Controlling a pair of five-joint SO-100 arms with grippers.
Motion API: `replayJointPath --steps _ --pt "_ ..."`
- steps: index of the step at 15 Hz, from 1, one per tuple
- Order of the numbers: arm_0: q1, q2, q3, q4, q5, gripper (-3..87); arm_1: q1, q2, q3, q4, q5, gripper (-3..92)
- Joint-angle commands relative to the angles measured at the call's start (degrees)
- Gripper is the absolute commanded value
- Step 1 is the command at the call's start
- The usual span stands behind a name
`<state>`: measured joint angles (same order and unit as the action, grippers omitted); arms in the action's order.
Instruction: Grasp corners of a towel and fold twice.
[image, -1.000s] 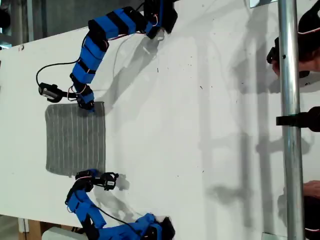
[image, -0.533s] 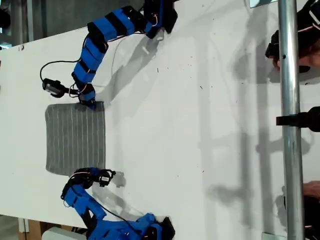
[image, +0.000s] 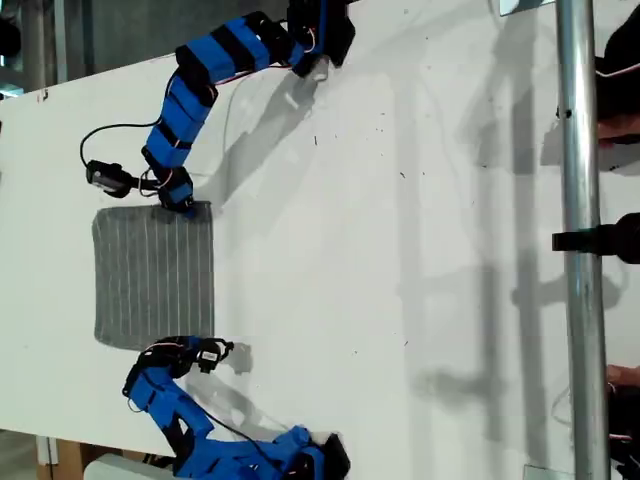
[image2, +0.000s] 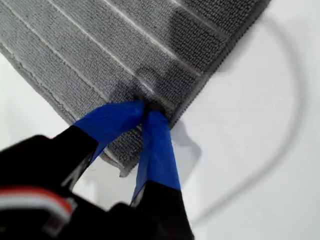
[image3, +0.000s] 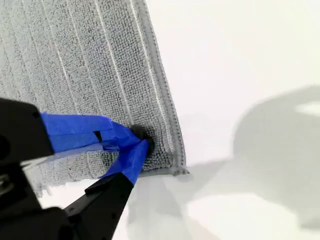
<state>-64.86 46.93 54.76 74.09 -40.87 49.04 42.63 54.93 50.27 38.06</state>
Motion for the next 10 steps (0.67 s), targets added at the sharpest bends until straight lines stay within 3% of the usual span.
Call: replayJointPath --steps 1,5,10 --pt "2.02 0.53 -3.16 2.64 -0.70 -2.9 -2.11 5.19 -1.32 2.55 -0.09 -0.3" --pt "4.83 0.26 -3.08 5.63 -0.26 -2.9 -4.83 7.73 1.49 6.68 -0.09 -0.3" --pt "13.54 1.14 -0.97 6.24 -4.31 -2.9 -8.17 19.25 19.69 5.62 0.35 -0.3"
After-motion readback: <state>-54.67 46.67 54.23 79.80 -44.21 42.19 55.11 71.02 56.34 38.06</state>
